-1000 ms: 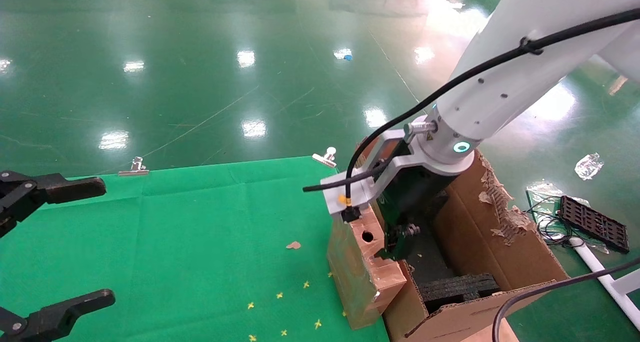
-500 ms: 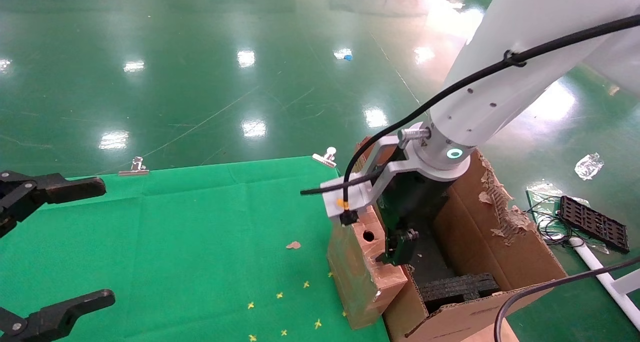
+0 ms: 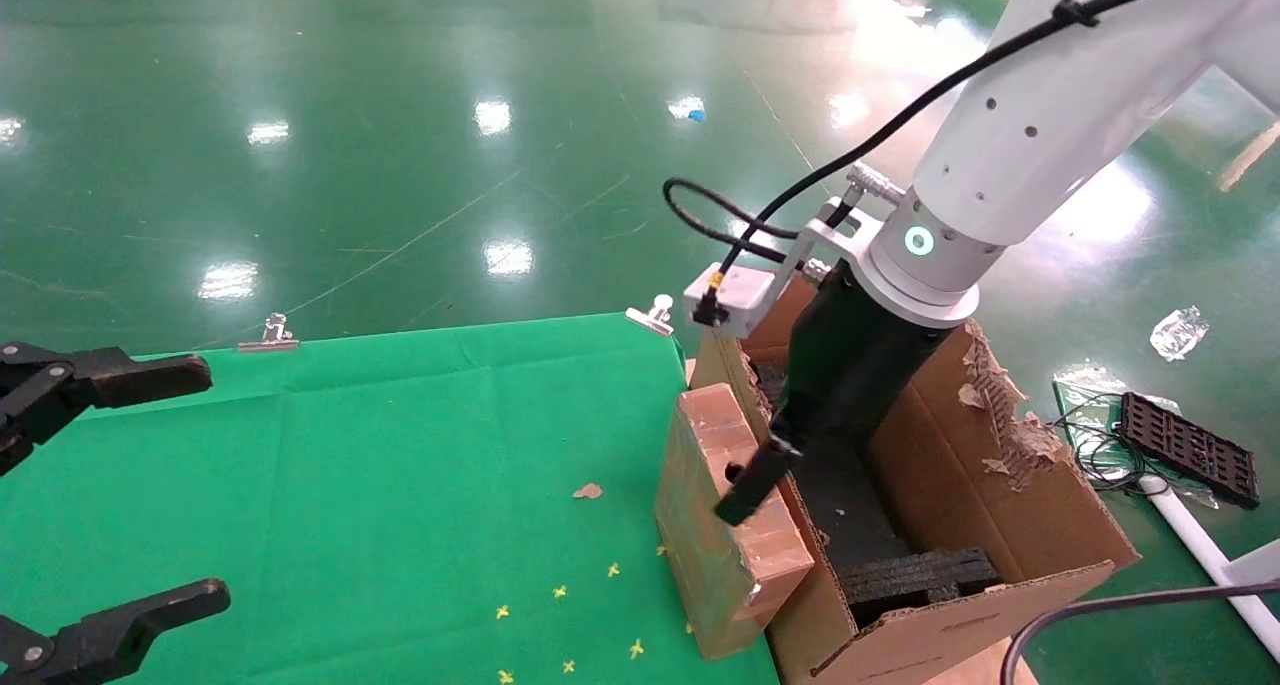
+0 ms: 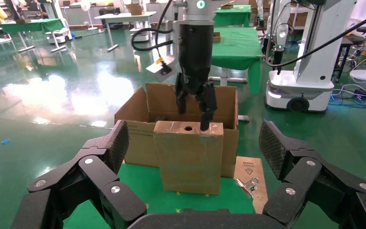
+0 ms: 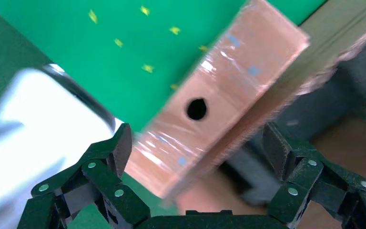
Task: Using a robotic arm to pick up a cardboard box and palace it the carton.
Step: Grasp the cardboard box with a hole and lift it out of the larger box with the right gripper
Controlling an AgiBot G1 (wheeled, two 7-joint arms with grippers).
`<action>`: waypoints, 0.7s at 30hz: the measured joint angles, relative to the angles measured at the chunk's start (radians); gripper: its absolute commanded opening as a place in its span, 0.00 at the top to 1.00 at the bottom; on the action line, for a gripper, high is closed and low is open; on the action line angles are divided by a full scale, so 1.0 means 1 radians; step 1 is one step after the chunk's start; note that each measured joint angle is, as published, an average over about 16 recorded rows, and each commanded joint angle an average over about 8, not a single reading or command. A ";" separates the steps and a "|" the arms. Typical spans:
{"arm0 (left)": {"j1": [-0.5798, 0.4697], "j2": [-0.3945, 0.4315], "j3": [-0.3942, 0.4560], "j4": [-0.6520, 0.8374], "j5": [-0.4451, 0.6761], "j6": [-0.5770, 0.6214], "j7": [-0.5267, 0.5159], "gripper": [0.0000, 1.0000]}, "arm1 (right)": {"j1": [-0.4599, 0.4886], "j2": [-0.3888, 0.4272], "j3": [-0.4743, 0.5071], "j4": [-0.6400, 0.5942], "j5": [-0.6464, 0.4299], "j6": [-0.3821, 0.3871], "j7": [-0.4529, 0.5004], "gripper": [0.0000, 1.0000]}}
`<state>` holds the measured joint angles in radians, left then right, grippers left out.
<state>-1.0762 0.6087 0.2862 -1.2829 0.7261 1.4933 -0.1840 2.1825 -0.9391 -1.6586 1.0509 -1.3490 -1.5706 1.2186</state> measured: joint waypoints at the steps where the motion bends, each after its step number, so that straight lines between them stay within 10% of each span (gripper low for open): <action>1: 0.000 0.000 0.000 0.000 0.000 0.000 0.000 0.00 | -0.007 -0.007 -0.005 -0.028 0.014 0.000 0.015 0.00; 8: 0.000 0.000 0.001 0.000 0.000 0.000 0.000 0.00 | -0.053 -0.054 -0.043 -0.167 0.051 0.017 0.069 0.03; 12: 0.000 0.000 0.001 0.000 -0.001 0.000 0.000 0.04 | -0.072 -0.077 -0.058 -0.206 0.047 0.027 0.078 0.48; 16: 0.000 0.000 0.001 0.000 -0.001 0.000 0.001 0.50 | -0.079 -0.094 -0.070 -0.222 0.033 0.036 0.085 0.94; 21: 0.000 -0.001 0.001 0.000 -0.001 -0.001 0.001 1.00 | -0.077 -0.103 -0.080 -0.214 0.017 0.040 0.100 1.00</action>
<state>-1.0765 0.6081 0.2876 -1.2829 0.7251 1.4926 -0.1833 2.1050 -1.0422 -1.7391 0.8366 -1.3317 -1.5311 1.3184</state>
